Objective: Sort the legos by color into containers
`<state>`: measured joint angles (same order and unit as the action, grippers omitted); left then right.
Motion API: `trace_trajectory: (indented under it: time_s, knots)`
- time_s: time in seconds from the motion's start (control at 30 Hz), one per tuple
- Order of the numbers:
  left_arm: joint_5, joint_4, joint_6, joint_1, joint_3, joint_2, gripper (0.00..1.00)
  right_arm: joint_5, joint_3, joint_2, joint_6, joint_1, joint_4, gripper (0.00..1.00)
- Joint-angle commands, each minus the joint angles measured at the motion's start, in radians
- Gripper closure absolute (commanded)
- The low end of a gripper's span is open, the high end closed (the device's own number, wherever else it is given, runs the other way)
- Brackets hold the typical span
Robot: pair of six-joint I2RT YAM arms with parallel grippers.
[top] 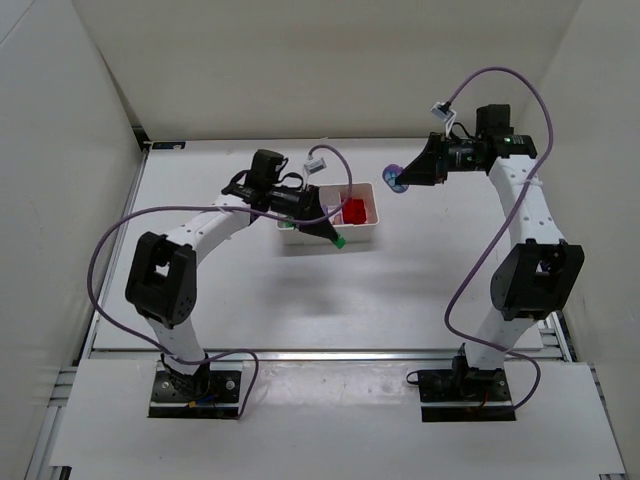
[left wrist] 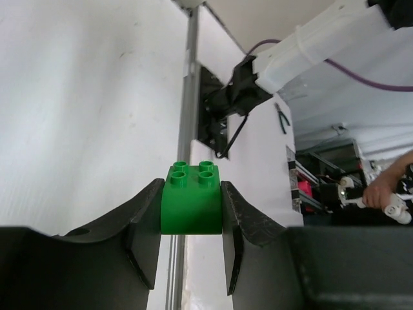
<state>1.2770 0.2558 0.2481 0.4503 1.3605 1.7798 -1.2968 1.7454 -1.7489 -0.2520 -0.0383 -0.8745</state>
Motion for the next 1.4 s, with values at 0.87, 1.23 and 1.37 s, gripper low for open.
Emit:
trace_trajectory:
  time_s: [0.87,1.23,1.37]
  knots:
    - [-1.217,0.310,-0.253,-0.045,0.198,0.052,0.54,0.228,-0.024,0.008,0.031,0.011,0.031,1.00]
    - [-1.021,0.182,-0.198,-0.070,0.160,-0.076,0.07,0.275,0.034,-0.037,0.022,-0.046,0.026,1.00]
    - [-0.935,0.157,-0.188,-0.085,0.126,-0.189,0.01,0.341,0.097,-0.112,0.023,-0.141,0.032,1.00]
